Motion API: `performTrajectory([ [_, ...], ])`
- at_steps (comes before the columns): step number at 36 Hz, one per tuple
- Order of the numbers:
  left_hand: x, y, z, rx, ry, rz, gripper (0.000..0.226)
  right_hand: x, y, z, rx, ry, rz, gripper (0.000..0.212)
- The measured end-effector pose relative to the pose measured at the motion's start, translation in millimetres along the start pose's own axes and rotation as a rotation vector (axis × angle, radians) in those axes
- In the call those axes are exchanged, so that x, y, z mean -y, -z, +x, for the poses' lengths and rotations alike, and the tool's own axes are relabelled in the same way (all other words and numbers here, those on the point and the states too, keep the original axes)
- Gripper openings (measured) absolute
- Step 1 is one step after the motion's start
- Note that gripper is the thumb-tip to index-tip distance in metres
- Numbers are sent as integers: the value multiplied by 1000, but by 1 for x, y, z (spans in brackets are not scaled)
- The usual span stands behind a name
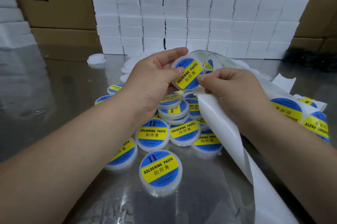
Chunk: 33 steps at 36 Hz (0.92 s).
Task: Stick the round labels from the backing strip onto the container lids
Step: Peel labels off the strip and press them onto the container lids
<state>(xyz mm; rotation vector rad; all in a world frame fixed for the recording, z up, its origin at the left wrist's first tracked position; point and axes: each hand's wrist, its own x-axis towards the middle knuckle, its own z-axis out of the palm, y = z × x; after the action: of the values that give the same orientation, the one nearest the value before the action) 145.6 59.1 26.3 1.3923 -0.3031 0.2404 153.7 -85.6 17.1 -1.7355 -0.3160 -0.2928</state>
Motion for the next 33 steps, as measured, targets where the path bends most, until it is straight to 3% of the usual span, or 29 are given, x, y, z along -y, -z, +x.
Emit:
performTrajectory([
  [5,-1,-4,-5,8,-96,81,36,-4,1,3,-57,-7,-91,34],
  [9,-8,-2,-4,-34,-134,-8,33,-5,2,5,-108,7,-171,45],
  [13,-7,-1,-4,-94,-132,36,31,-6,2,4,-83,60,-130,51],
  [16,-4,-3,-6,-89,-137,157,32,-2,0,1,-61,84,-73,41],
  [20,-1,-7,-10,-5,-125,229,34,-1,0,1,8,162,-240,28],
  [28,-1,-9,-10,-44,-128,329,32,-9,-3,2,17,236,-392,37],
  [33,0,0,-4,-221,-157,485,39,-6,1,4,-11,119,-358,46],
])
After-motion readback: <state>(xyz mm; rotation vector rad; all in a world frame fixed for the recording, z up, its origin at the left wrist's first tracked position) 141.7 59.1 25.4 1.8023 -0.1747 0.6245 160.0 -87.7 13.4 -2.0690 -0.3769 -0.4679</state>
